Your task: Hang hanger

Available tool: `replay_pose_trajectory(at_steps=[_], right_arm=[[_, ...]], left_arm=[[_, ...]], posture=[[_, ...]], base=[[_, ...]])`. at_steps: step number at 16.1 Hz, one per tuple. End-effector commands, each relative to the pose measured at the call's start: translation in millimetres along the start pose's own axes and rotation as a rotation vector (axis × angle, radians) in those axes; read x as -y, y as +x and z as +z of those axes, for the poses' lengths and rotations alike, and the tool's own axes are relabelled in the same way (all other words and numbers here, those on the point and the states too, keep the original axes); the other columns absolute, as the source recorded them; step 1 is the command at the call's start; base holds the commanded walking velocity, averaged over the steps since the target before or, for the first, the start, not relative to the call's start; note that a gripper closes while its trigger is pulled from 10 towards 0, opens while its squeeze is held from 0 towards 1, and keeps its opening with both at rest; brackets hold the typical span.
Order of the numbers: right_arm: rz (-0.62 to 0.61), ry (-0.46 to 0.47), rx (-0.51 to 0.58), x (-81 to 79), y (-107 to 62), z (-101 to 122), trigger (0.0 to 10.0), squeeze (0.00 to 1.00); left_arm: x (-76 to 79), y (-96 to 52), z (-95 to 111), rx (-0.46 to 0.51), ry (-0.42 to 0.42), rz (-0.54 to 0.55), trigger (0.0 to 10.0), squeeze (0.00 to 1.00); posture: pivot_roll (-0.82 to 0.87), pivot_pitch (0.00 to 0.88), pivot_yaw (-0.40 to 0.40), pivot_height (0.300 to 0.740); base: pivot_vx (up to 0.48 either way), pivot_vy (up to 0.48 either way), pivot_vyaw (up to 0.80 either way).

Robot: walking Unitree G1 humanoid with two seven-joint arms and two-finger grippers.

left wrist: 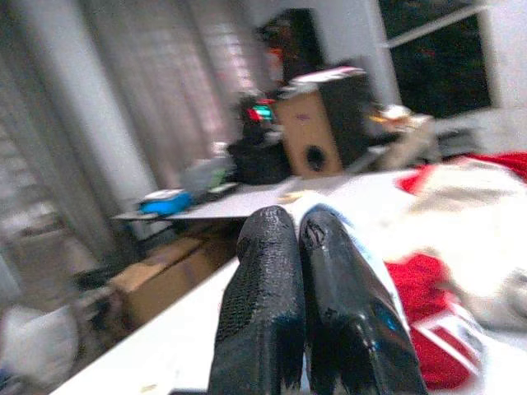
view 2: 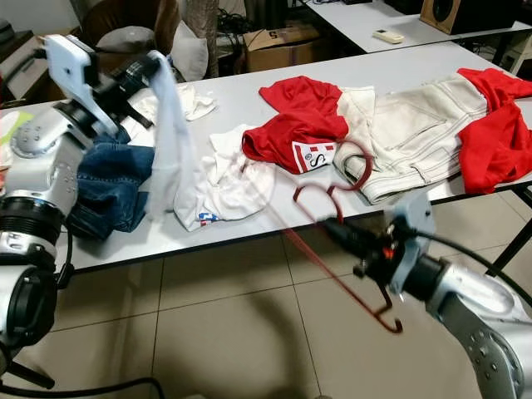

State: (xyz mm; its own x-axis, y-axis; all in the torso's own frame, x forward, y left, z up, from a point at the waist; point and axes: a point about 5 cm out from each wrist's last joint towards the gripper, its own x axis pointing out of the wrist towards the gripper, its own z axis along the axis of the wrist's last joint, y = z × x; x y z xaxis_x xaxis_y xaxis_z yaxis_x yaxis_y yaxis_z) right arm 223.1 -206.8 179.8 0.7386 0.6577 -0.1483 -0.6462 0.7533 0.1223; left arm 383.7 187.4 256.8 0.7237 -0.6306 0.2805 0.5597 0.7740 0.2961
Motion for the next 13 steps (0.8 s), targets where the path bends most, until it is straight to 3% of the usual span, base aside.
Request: replay_pose_trajectory(at_steps=[1,2,3,4,5,6,8,9,10,11,12,13], right_arm=[[-0.04,-0.004,0.041,2.9,5.2,3.7,10.0,0.0],[-0.132,-0.004,0.059,10.6,10.0,2.6,10.0,0.0],[-0.175,0.003,0.07,14.4,11.6,1.7,10.0,0.0],[-0.204,0.014,0.076,16.6,12.5,0.8,10.0,0.0],[-0.218,0.021,0.08,17.6,13.1,0.1,10.0,0.0],[-0.22,0.038,0.068,15.0,14.1,-3.6,10.0,0.0],[-0.215,0.059,0.061,12.3,14.7,-7.5,10.0,0.0],[-0.226,0.085,0.06,11.4,16.6,-11.4,10.0,0.0],[-0.226,0.085,0.06,11.4,16.6,-11.4,10.0,0.0],[-0.241,0.103,0.048,10.7,20.7,-16.8,10.0,0.0],[-0.268,0.113,0.023,10.7,24.1,-22.7,10.0,0.0],[-0.278,0.117,0.012,10.1,25.5,-25.0,10.0,0.0]], left_arm=[[-2.1,-3.4,-6.3,-0.077,0.045,0.017,1.8,0.0],[-22.3,-12.6,-18.2,-0.225,0.131,0.244,10.0,0.0],[-35.1,-22.3,-23.1,-0.285,0.14,0.376,9.9,0.0],[-45.9,-33.1,-26.3,-0.326,0.139,0.486,8.0,0.0],[-52.0,-40.0,-28.0,-0.347,0.132,0.55,8.0,0.0],[-52.9,-55.9,-40.1,-0.448,0.153,0.506,9.9,1.0],[-54.3,-67.2,-43.7,-0.465,0.146,0.485,10.0,1.0],[-49.4,-67.9,-44.6,-0.409,0.064,0.426,10.0,1.0],[-49.4,-67.9,-44.6,-0.409,0.064,0.426,10.0,1.0],[-34.8,-65.7,-50.7,-0.391,-0.005,0.28,10.0,1.0],[-20.5,-69.9,-58.5,-0.449,-0.002,0.116,10.0,1.0],[-15.9,-75.1,-62.2,-0.503,0.028,0.043,10.0,1.0]], posture=[[-0.16,0.0,0.138,0.74],[-0.16,0.0,0.138,0.74],[-0.16,0.0,0.138,0.74],[-0.16,0.0,0.14,0.74],[-0.16,0.0,0.14,0.74],[-0.16,0.0,0.141,0.74],[-0.16,0.0,0.136,0.74],[-0.15,0.0,0.131,0.74],[-0.15,0.0,0.131,0.74],[-0.14,0.0,0.13,0.74],[-0.13,0.0,0.131,0.74],[-0.13,0.0,0.132,0.74]], base=[[0.0,0.0,0.0],[0.0,0.0,0.0],[0.0,0.0,0.0],[0.0,0.0,0.0],[0.0,0.0,0.0],[0.0,0.0,0.0],[0.0,0.0,0.0],[0.0,0.0,0.0],[0.0,0.0,0.0],[0.0,0.0,0.0],[0.0,0.0,0.0],[0.0,0.0,0.0]])
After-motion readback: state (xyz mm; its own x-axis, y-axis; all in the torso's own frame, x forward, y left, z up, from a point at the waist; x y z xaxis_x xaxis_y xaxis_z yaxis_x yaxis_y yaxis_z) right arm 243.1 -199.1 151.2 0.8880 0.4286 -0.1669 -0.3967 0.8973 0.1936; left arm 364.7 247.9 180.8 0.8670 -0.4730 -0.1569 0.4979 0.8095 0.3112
